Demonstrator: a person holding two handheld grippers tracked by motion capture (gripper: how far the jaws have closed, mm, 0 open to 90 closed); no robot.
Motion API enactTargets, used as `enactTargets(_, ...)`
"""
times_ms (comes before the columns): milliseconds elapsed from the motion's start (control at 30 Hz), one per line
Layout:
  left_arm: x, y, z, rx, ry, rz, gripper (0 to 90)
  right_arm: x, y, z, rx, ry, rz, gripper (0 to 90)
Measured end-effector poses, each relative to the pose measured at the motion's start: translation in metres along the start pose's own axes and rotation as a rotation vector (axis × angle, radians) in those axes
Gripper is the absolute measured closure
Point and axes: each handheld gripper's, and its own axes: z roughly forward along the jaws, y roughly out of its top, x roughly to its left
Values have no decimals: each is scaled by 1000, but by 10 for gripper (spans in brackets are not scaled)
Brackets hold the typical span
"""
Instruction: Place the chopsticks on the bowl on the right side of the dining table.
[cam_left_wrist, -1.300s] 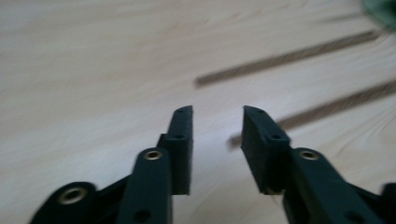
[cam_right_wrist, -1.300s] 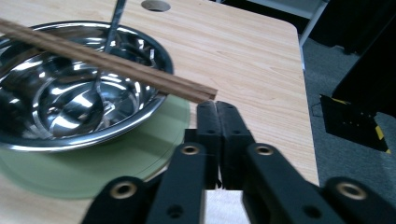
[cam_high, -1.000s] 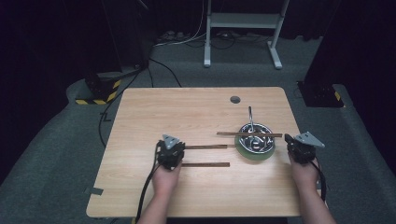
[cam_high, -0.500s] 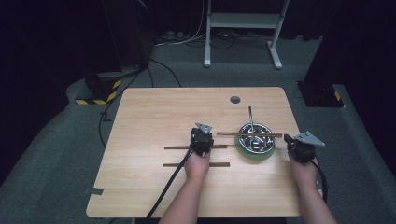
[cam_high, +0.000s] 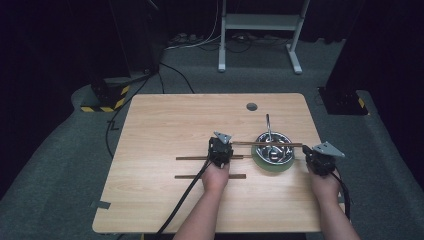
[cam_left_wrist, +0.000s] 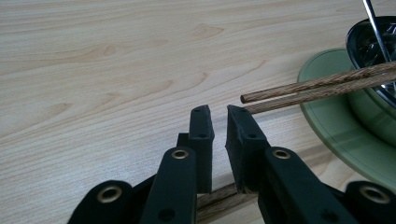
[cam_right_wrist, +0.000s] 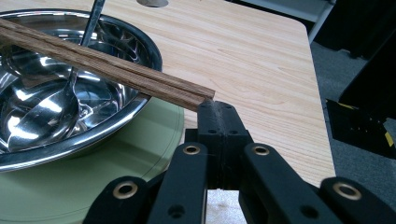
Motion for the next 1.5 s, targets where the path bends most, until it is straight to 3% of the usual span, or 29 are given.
enactTargets(1500,-2,1,2,-5,0,12,801,-4,0,0,-7,-9,4,892)
